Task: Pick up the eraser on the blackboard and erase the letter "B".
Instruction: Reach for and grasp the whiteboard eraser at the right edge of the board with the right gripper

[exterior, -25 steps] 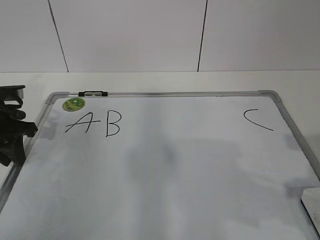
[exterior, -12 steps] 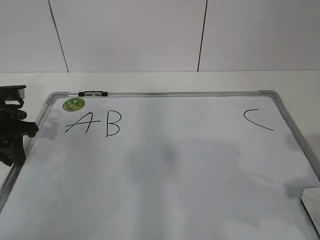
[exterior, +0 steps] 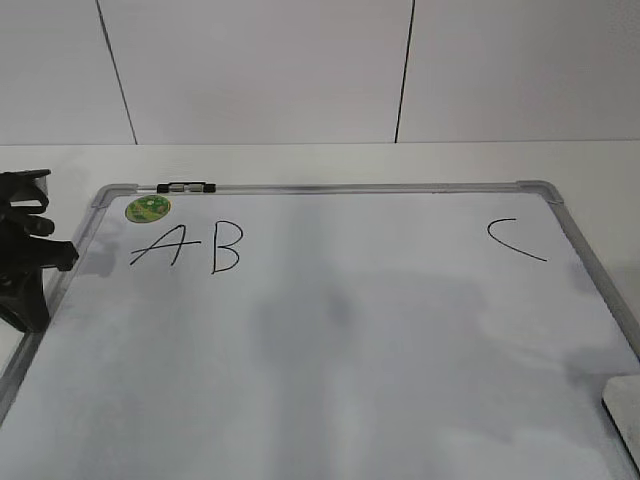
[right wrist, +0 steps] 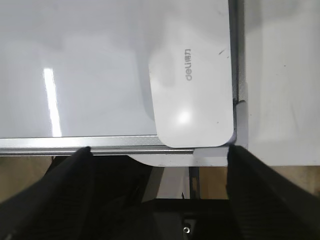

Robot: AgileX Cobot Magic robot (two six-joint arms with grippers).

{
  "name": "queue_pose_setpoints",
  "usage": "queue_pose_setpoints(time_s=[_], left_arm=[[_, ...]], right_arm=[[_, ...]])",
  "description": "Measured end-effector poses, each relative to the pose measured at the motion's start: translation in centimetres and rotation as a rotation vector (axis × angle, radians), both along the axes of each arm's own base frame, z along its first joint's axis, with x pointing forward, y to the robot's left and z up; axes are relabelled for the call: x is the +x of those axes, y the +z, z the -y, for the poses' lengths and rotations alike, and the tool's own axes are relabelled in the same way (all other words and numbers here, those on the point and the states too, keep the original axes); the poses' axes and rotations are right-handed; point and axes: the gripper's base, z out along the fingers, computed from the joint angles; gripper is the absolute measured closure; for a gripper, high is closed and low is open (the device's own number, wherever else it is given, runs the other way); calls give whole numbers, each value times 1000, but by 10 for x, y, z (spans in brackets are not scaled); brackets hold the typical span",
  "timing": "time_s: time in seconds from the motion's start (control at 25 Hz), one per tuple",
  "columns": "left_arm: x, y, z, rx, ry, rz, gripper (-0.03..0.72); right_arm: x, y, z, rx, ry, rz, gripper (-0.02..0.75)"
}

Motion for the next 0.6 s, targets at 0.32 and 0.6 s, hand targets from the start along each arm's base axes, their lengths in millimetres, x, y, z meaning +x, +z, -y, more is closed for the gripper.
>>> queue_pose_setpoints(time_s=[0.32, 0.6], left_arm=[[-1, 0, 0, 0, -1, -6, 647], [0, 0, 0, -4, 2, -6, 647]], right_arm=[[25, -17, 5, -80, 8, -50, 98], [48, -33, 6, -124, 19, -46, 122]])
